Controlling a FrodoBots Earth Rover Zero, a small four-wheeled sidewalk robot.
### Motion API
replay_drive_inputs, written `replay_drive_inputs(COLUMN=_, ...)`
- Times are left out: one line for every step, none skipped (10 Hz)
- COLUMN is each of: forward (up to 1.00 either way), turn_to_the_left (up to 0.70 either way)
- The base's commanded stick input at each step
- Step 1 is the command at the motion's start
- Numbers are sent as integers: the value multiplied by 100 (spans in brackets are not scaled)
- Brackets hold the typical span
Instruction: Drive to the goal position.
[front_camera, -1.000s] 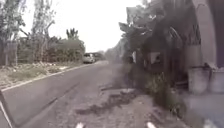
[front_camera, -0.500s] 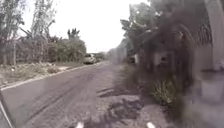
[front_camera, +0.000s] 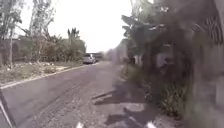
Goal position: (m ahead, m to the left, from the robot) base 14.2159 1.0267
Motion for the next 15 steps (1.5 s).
replay_drive_inputs(forward=67, turn_to_the_left=1)
replay_drive_inputs(forward=67, turn_to_the_left=1)
replay_drive_inputs(forward=68, turn_to_the_left=1)
replay_drive_inputs(forward=68, turn_to_the_left=1)
replay_drive_inputs(forward=68, turn_to_the_left=1)
replay_drive_inputs(forward=69, turn_to_the_left=1)
replay_drive_inputs(forward=70, turn_to_the_left=1)
replay_drive_inputs(forward=70, turn_to_the_left=1)
replay_drive_inputs(forward=70, turn_to_the_left=1)
replay_drive_inputs(forward=70, turn_to_the_left=1)
replay_drive_inputs(forward=70, turn_to_the_left=1)
replay_drive_inputs(forward=70, turn_to_the_left=1)
replay_drive_inputs(forward=70, turn_to_the_left=1)
replay_drive_inputs(forward=70, turn_to_the_left=1)
replay_drive_inputs(forward=70, turn_to_the_left=1)
